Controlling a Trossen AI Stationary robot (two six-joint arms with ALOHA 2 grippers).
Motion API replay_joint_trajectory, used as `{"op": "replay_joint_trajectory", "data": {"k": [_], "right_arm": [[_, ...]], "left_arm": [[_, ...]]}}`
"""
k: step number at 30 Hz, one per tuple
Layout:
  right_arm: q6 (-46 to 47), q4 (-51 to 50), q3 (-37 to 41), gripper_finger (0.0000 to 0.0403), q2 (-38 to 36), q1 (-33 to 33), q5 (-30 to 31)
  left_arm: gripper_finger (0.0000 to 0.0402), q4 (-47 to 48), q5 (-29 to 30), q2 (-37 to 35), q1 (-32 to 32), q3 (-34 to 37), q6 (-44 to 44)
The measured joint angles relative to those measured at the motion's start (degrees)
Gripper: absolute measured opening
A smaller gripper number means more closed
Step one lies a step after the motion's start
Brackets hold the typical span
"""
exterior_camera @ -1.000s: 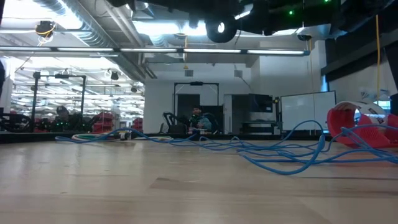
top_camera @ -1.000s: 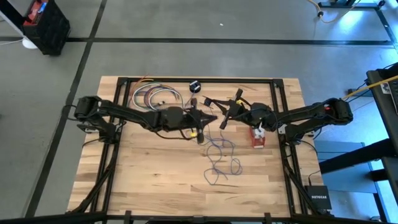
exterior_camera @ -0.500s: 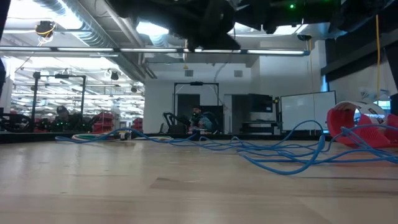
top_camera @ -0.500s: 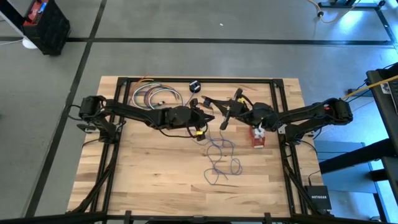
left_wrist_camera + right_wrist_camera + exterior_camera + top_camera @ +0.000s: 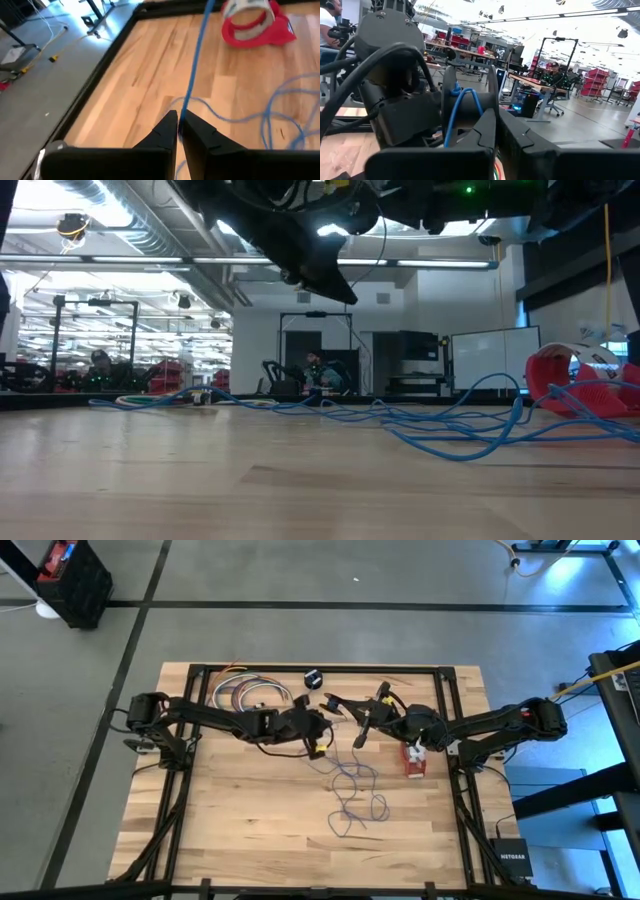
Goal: Coil cords
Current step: Coil the blue wire onto the spool
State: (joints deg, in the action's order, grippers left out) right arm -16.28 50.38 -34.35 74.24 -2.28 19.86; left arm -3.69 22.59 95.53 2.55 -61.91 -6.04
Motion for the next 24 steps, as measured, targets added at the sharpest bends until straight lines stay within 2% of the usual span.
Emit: {"op": "replay_joint_trajectory", "data": {"k": [4, 10, 13, 19, 24], "right_arm": [[-0.02, -0.07, 0.00, 0.0012, 0.00, 0.00, 0.00], [-0.04, -0.09, -0.02, 0.0012, 0.00, 0.00, 0.00], [-0.04, -0.09, -0.02, 0.0012, 0.00, 0.00, -0.02], [-0.56, -0.49, -0.02, 0.0012, -0.02, 0.00, -0.02], [-0.67, -0.47, -0.02, 0.0012, -0.02, 0.00, -0.02]], "left_arm": [[0.0018, 2.39, -1.66, -1.43, -0.76, 0.03, -0.45], [0.0024, 1.02, -6.14, -2.56, -1.58, -0.02, -0.84], [0.0060, 1.41, -7.58, -1.77, -1.38, -0.02, 0.37], [0.0152, 1.38, -5.88, -1.67, -1.34, 0.02, 0.79], [0.0168, 2.26, -2.65, -1.71, -1.16, 0.03, 1.29]]}}
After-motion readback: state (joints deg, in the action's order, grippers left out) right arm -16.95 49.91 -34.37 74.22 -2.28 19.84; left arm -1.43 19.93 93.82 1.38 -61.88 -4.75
